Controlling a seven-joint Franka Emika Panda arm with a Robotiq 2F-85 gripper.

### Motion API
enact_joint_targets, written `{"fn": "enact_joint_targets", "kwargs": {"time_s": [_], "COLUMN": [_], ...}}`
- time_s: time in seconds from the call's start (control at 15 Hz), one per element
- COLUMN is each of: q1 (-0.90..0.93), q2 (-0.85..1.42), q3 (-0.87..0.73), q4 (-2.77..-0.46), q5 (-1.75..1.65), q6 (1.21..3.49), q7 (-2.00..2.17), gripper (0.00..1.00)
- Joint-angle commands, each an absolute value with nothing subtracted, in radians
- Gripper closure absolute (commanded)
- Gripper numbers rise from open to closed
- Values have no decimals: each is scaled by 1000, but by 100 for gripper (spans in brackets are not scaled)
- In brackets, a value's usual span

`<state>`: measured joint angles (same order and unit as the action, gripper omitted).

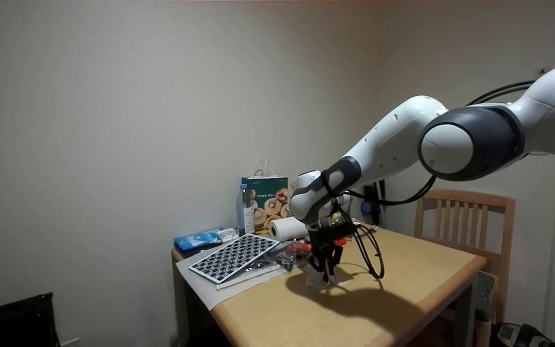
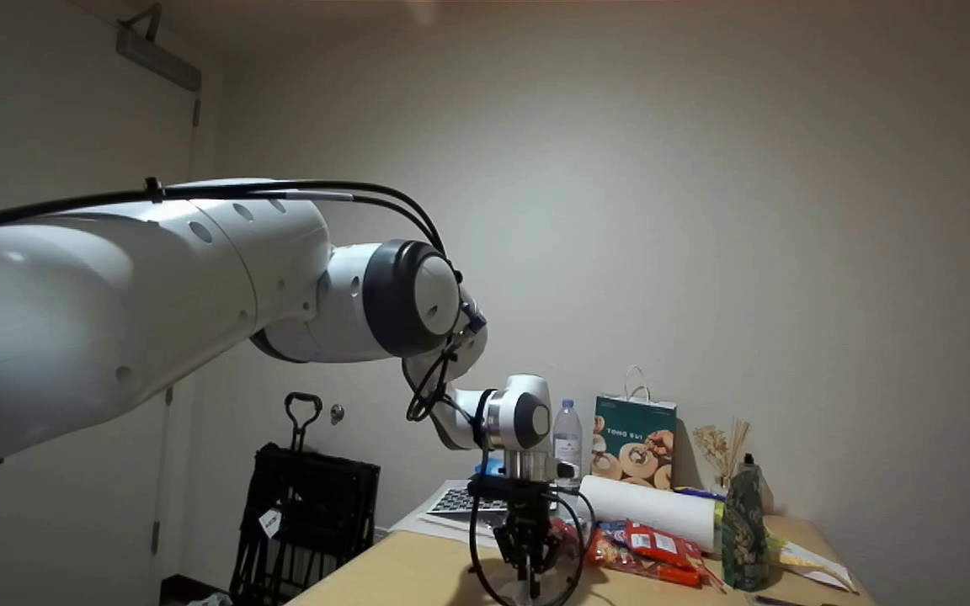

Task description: Use the cloth to wipe the counter

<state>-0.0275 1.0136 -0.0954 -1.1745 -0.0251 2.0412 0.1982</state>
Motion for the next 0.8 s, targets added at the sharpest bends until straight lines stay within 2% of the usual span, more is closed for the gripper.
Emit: {"fn": "enact_joint_targets", "kwargs": {"time_s": [0.0,0.07,0.13,0.73], "q1": [-57,-66,-36,-38], "q2": [941,913,998,986], "q3": [-50,-37,-71,-58], "q4": [-1265,-1315,-1191,-1243], "q5": [-5,-1,-24,-13], "q6": [1920,1924,1933,1939], "q7": [84,39,125,112], "gripper": [99,100,100,100]}}
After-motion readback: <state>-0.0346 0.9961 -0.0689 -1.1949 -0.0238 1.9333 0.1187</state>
